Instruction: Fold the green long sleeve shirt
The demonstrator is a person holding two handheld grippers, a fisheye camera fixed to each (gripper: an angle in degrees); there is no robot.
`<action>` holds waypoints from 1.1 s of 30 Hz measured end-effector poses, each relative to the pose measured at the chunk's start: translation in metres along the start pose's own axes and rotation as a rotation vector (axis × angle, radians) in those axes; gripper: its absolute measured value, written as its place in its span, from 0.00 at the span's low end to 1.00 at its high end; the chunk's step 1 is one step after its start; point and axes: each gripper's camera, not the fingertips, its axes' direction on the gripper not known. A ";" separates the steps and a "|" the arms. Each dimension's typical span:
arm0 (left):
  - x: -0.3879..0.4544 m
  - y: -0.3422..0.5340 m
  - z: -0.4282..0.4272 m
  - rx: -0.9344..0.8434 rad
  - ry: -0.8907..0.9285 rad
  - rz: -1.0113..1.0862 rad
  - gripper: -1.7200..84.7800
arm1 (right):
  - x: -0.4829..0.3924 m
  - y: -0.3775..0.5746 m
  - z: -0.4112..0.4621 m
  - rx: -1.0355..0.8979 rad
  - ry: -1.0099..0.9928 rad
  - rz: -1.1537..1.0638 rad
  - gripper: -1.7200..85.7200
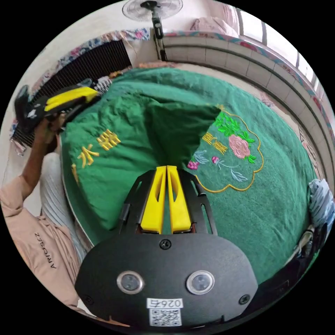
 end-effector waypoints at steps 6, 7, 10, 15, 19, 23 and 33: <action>0.010 0.032 0.070 -0.496 -0.441 0.228 0.01 | 0.037 0.026 -0.037 0.077 -0.086 0.128 0.01; 0.006 0.027 0.046 -0.404 -0.392 0.170 0.01 | 0.032 0.028 -0.054 0.129 -0.082 0.107 0.01; -0.006 0.007 0.006 -0.201 -0.165 0.045 0.01 | 0.020 0.015 -0.085 0.306 -0.121 0.048 0.01; -0.044 0.023 0.072 -0.306 -0.015 -0.011 0.01 | 0.030 -0.045 -0.035 0.128 0.101 -0.064 0.01; -0.113 0.037 0.036 -0.270 0.171 -0.217 0.01 | 0.133 -0.029 -0.039 0.120 -0.168 0.161 0.01; -0.139 0.002 0.000 -0.015 0.091 -0.229 0.01 | 0.146 -0.008 -0.065 0.226 -0.276 0.198 0.01; -0.122 -0.008 -0.100 -0.061 0.094 -0.115 0.01 | 0.105 0.051 -0.186 0.195 -0.155 -0.009 0.01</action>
